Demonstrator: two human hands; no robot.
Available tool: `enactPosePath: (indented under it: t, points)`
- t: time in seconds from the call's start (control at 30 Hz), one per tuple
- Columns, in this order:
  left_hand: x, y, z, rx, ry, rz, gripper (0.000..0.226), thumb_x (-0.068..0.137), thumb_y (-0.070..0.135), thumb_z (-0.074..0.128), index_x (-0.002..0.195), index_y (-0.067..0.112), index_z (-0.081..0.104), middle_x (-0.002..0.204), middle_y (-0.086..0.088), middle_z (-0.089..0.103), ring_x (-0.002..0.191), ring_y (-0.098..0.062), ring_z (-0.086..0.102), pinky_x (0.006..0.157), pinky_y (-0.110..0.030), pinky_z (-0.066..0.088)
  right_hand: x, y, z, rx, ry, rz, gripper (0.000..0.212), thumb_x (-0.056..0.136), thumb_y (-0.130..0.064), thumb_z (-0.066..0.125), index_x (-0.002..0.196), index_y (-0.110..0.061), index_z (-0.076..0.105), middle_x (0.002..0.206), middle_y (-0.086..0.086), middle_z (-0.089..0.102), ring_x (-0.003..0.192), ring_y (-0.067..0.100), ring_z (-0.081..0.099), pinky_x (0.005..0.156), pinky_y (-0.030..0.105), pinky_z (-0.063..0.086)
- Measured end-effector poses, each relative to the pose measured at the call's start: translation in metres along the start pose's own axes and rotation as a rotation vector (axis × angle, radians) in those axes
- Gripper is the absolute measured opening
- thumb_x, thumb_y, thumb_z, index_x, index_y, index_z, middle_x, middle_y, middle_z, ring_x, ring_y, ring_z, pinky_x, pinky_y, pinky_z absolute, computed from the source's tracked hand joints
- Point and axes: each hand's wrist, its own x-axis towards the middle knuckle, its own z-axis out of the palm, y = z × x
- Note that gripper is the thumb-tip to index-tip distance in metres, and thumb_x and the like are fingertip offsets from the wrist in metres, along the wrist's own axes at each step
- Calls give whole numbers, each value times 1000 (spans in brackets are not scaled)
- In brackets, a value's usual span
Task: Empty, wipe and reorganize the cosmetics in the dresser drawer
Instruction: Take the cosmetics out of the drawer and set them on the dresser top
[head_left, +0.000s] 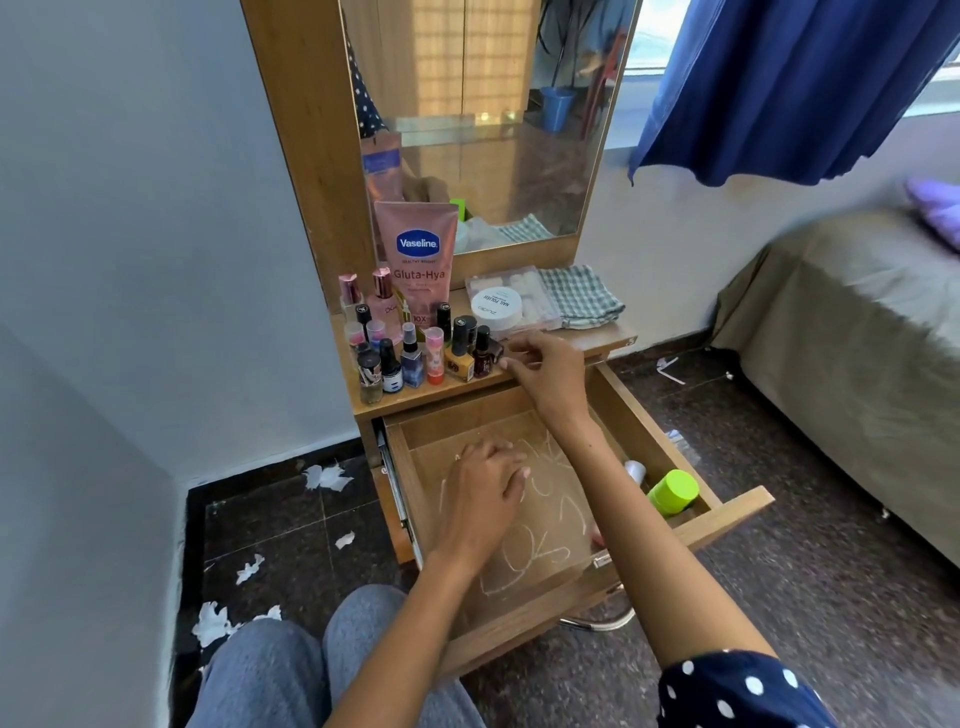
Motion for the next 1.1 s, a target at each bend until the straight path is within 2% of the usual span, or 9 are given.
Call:
enactPosePath:
  t: [0.17,0.27,0.33,0.47,0.57,0.67,0.77,0.93,1.1]
  points:
    - [0,2,-1,56,9,24,34,94,21,55,127,18,59,131,0,55,123,-13,45,105,-31,36,3,-2,-2,-123,-52,-144,36,83,3,61,109,-19,73,110,-1,71,96,14,64,85,30,53]
    - [3,3,-2,170,77,97,42,94,18,54,136,16,49,147,-4,40,137,-18,33,114,-32,22,4,-3,-4,-214,-75,-215,33,85,1,58,106,-18,75,112,-3,70,100,16,64,85,32,52]
    - [9,3,-4,269,125,151,50,95,17,52,143,13,39,155,-7,24,145,-21,16,116,-35,9,4,-3,-7,-256,-64,-217,24,86,-9,61,102,-17,76,109,-3,71,95,16,65,83,35,53]
    - [26,-1,-7,482,93,166,67,94,20,50,150,9,15,159,-9,0,146,-21,-8,117,-41,-2,-1,3,-14,-226,-24,-241,17,84,-13,64,98,-14,74,103,-1,72,84,16,66,75,37,55]
    - [31,-7,-6,608,38,128,75,97,28,45,151,9,-3,156,-8,-20,143,-20,-22,116,-39,-12,1,-1,-13,-242,-117,-322,33,87,-3,56,113,-16,70,117,3,67,100,21,63,84,37,53]
    - [32,-9,-3,709,25,107,78,98,33,42,149,8,-12,152,-9,-31,140,-21,-29,114,-40,-18,5,-5,-7,-321,-193,-351,35,89,0,54,119,-13,68,125,5,63,112,23,59,92,38,50]
    - [33,-10,-1,751,23,93,82,97,36,42,148,7,-15,150,-10,-35,139,-22,-31,113,-41,-19,7,-4,-8,-303,-159,-325,30,88,-4,55,112,-12,72,119,4,67,106,21,62,90,36,51]
    - [32,-15,1,784,-10,90,85,96,38,43,147,6,-18,150,-10,-36,139,-22,-31,112,-41,-19,5,-3,-11,-312,-128,-300,15,86,-17,65,96,-12,74,90,3,74,83,19,67,77,34,53]
    - [29,-18,0,798,-48,84,86,95,39,41,147,5,-18,150,-10,-36,139,-22,-32,114,-41,-17,7,-5,-8,-261,-174,-344,28,83,-8,67,111,-12,70,105,6,71,93,20,66,84,35,53]
